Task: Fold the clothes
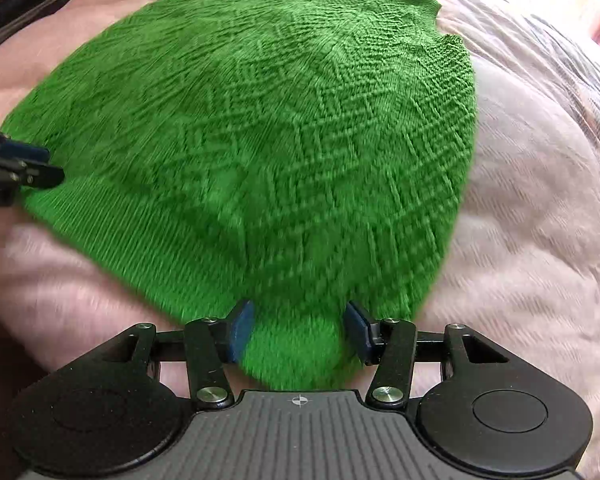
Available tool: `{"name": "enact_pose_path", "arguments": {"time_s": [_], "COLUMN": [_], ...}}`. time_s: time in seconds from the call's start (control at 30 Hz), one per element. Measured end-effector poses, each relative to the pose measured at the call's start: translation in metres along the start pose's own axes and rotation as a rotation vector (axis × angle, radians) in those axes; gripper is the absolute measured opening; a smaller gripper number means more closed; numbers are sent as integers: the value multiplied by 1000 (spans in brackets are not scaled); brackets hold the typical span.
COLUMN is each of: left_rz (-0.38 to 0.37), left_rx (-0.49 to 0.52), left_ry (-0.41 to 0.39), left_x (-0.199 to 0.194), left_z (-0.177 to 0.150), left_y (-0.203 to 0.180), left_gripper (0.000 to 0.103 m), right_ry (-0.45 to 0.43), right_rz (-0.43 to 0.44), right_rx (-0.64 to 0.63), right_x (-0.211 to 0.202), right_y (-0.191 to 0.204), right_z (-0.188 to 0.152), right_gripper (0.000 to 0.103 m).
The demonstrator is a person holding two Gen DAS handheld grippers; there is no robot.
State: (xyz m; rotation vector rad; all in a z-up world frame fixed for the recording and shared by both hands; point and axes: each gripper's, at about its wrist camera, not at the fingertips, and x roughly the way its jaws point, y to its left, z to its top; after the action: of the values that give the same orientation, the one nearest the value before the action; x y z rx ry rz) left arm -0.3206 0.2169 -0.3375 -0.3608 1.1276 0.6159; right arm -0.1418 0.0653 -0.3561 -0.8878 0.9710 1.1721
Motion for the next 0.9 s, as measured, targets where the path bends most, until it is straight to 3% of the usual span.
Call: {"name": "enact_pose_path", "arguments": {"time_s": [0.07,0.17,0.23,0.4,0.53,0.57,0.7,0.77,0.9], "left_rz": [-7,3,39,42,48,43,5,19,52], "left_rx": [-56,-131,-159,-184,-184,-178,-148,-130,-77], "left_ry": [63,157,202,86,-23,-45,-91,-104,-131], "left_x": [-7,-18,-33,-109,-170,-181,-219,-235,-259], "left_z": [-6,-5,1,30,53,57,71,71,61], "left_y": [4,9,12,22,25,26,30,31,37], "left_gripper": [24,26,26,37,61,67,73,83,86], "right_ry": [72,253,218,25,-84,-100,-137,-128,-137], "right_rz": [7,28,66,101,95,87,26,32,43], "right_rx": [-9,55,153,306,339,341,365,379,410], "right_x": [-3,-3,-27,-114,-172,-184,-220,-230,-248], "right_y": [-1,-11,-25,-51,-54,-51,-37,-28,-7], "right_z": [-3,3,10,41,60,62,67,67,64], "right_gripper": [50,51,51,51,51,51,52,52,52]}}
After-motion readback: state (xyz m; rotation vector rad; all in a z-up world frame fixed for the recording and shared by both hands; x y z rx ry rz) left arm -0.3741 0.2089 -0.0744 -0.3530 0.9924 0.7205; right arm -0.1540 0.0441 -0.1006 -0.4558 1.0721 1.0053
